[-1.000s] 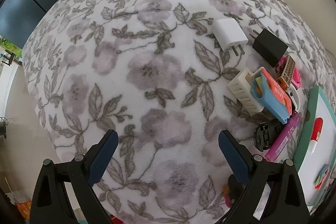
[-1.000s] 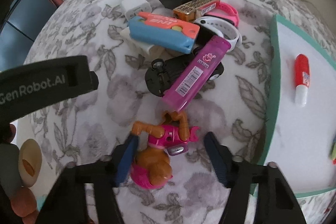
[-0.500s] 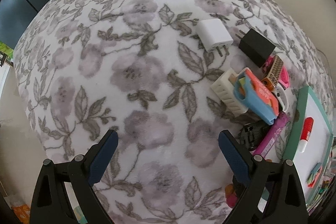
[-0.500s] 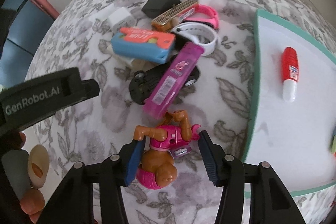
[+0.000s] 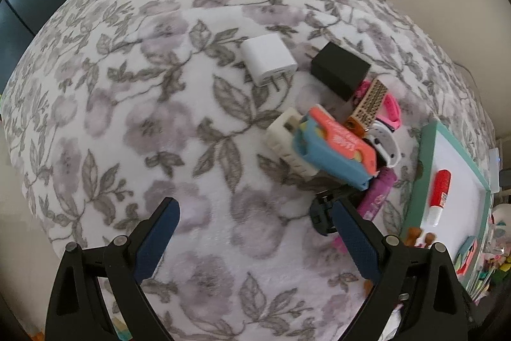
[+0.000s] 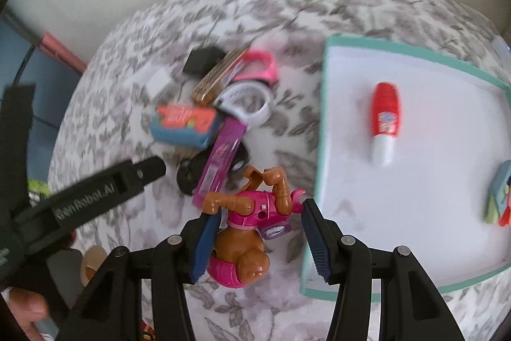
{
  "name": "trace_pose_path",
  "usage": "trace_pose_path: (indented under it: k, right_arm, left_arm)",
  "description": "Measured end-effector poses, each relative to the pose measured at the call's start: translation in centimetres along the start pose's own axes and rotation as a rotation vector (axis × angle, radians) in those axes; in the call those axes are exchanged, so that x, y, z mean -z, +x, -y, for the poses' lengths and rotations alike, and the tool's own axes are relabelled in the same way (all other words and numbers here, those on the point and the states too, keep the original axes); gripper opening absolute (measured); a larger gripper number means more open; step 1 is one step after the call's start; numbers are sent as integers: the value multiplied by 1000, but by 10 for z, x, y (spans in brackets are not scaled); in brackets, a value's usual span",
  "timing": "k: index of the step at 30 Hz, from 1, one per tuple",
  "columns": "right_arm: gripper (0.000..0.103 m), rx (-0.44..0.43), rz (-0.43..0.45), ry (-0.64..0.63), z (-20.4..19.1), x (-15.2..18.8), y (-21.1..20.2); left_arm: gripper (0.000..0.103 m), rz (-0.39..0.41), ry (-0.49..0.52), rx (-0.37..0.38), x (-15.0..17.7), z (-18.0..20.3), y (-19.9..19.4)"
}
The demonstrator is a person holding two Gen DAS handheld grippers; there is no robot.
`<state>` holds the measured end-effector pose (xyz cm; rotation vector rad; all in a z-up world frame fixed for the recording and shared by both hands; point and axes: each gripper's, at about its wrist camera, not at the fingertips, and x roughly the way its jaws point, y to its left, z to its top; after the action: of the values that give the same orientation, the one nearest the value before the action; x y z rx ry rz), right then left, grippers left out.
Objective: Organize rigid objects
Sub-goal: 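Grasp the pink-and-brown toy figure with the right gripper, then grasp the pink lighter with the left gripper while the right gripper holds the figure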
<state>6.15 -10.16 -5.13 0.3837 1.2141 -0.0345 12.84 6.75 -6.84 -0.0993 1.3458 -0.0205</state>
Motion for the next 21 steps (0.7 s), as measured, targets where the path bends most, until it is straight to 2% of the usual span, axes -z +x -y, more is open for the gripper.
trace_pose_path:
  k: [4, 14, 21]
  right_arm:
    - [55, 15, 45, 58, 19, -7, -17]
    - [55, 48, 89, 222, 74, -13, -40]
    - [55, 18, 102, 292, 98, -12, -50]
  left_arm:
    - [96, 11, 34, 12, -4, 17, -2]
    - [94, 41, 206, -27, 0, 65, 4]
    - [73, 25, 282, -56, 14, 79, 6]
